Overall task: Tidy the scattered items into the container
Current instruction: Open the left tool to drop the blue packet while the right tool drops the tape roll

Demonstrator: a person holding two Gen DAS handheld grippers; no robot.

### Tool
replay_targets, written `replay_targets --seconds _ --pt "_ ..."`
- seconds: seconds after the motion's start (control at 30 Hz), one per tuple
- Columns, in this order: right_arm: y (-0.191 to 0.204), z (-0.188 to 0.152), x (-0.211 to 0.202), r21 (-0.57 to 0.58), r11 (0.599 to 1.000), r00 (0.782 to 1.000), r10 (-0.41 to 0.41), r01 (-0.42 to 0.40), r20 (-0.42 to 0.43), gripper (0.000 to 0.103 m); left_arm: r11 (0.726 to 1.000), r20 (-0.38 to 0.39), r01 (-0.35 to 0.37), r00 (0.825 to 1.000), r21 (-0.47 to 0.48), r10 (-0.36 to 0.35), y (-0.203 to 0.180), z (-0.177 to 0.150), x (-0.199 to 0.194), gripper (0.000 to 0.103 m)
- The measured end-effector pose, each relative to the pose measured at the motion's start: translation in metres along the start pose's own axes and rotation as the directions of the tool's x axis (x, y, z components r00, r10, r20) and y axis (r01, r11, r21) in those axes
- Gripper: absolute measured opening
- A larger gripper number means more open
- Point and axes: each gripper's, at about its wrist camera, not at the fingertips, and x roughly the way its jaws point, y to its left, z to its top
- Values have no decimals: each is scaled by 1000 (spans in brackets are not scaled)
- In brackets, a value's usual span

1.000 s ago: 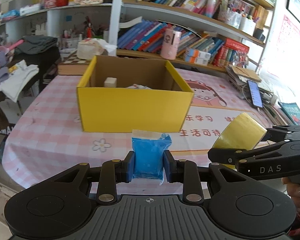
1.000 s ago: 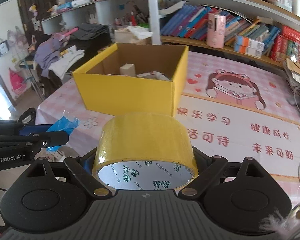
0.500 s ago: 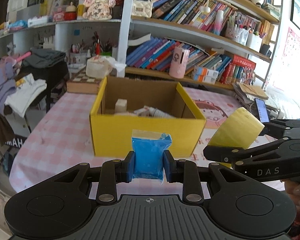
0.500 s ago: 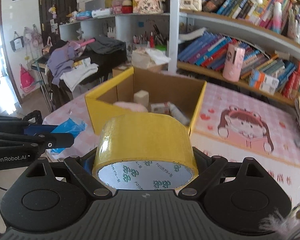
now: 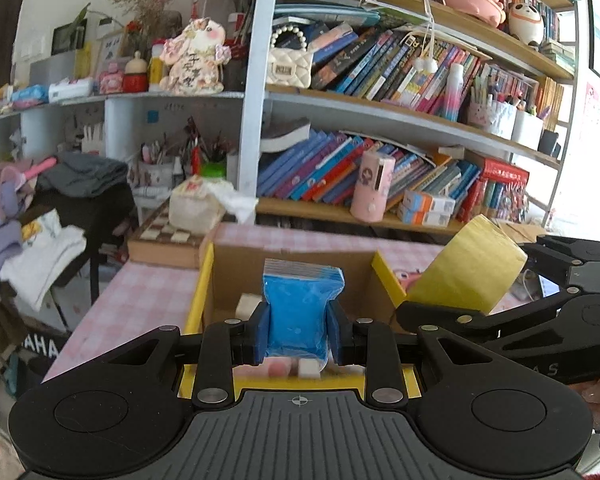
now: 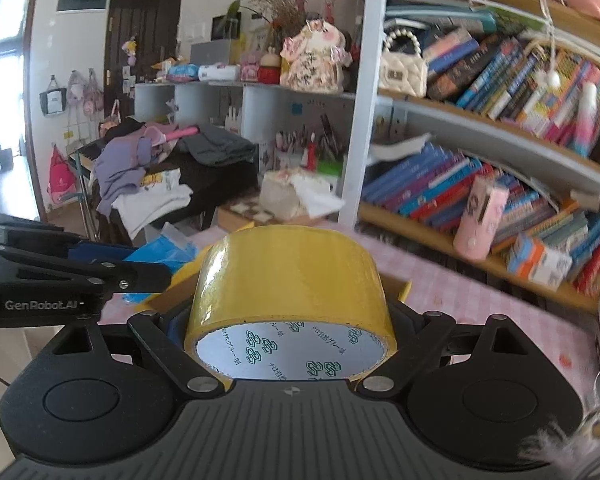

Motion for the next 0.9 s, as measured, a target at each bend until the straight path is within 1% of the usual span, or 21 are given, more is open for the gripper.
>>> replay_targets --seconds 0.1,0.2,0.3,0.43,0.5,0.63,0.77,0.9 --pt "-9 7 19 -26 1000 1000 2 -2 2 90 1000 -6 -15 1000 -2 15 0 8 20 28" --pt "-23 12 41 -16 1000 999 19 -19 -26 90 1000 -24 -19 1000 -24 19 5 11 40 28" --pt "-30 12 58 -43 998 998 33 -35 -48 90 999 -46 -35 998 -23 34 7 14 59 28" --pt "-33 5 84 -83 994 992 65 -75 -112 90 998 -71 -58 996 -2 58 8 18 84 28" --pt "-32 -1 99 -112 988 984 88 -105 -154 90 998 -102 -65 993 -10 63 12 20 102 28" --pt "-30 -10 127 -143 977 965 120 -156 -232 90 995 -195 -72 979 -71 57 23 24 140 28" --pt "-30 -12 152 -160 968 939 136 -194 -315 90 996 -272 -69 961 -59 50 22 22 169 28" --pt "-31 -16 168 -182 961 918 128 -208 -375 91 997 -336 -67 940 -40 50 19 20 189 28"
